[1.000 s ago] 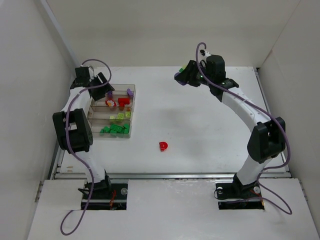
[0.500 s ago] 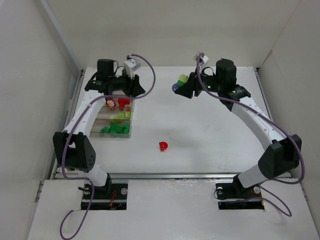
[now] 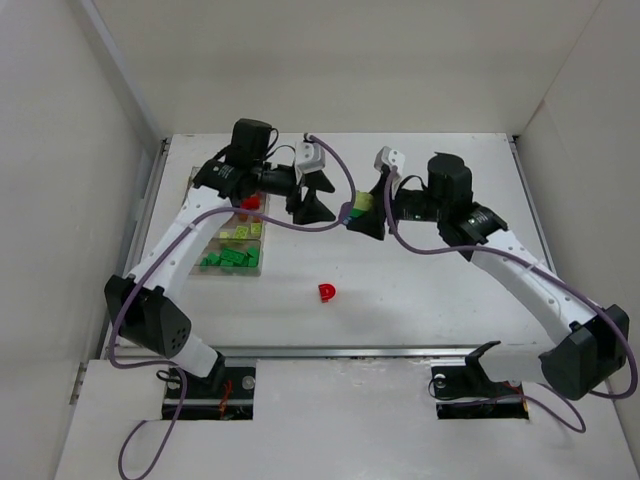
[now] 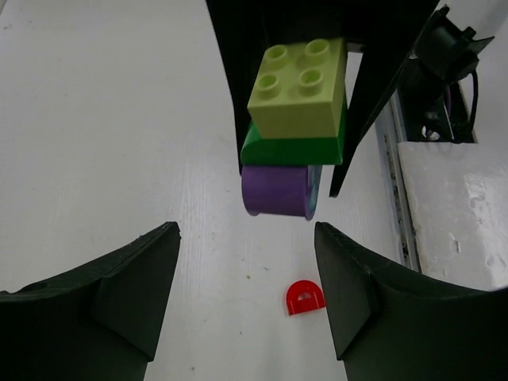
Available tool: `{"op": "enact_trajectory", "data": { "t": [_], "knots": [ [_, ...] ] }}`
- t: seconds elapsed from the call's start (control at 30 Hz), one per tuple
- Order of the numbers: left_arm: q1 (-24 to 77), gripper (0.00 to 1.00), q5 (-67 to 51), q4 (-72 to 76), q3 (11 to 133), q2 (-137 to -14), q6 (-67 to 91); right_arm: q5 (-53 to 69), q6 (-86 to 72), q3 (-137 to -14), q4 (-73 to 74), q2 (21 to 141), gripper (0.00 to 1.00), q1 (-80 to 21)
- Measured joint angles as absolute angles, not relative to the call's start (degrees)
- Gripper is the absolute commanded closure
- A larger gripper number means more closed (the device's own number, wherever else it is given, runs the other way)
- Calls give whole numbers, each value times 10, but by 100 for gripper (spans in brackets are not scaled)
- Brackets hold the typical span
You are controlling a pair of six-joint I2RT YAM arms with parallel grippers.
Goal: Sort the legos into containers by color
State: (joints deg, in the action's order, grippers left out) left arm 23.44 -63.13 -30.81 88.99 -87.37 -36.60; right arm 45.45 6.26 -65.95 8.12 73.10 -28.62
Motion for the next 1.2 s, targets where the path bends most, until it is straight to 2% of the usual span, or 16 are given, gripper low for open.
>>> {"op": "enact_trajectory", "data": {
  "t": [0.27,0.37,0.73,0.87,0.9,1.03,1.07,1.17,1.2],
  "knots": [
    [267,36,-645,-331,890,-860,-380,443,83,-657,81,730,100,-317],
    [277,41,-643,-336,890,-855,-382,439,90,-657,81,730,100,-327],
    [279,50,-632,-355,887,-853,-386,424,102,-657,81,723,100,-338],
    [279,63,-631,-376,886,-853,-393,420,108,-657,81,712,100,-338],
    [279,71,-632,-381,886,-853,-396,419,108,-657,81,711,100,-339],
    [277,84,-636,-395,887,-853,-407,419,111,-657,83,710,100,-344],
    [278,84,-637,-399,887,-853,-409,418,111,-657,83,709,100,-345],
    [277,58,-639,-407,889,-853,-412,418,112,-657,83,709,100,-346],
    [277,57,-641,-408,890,-853,-413,418,112,-657,82,709,100,-346]
  ]
}}
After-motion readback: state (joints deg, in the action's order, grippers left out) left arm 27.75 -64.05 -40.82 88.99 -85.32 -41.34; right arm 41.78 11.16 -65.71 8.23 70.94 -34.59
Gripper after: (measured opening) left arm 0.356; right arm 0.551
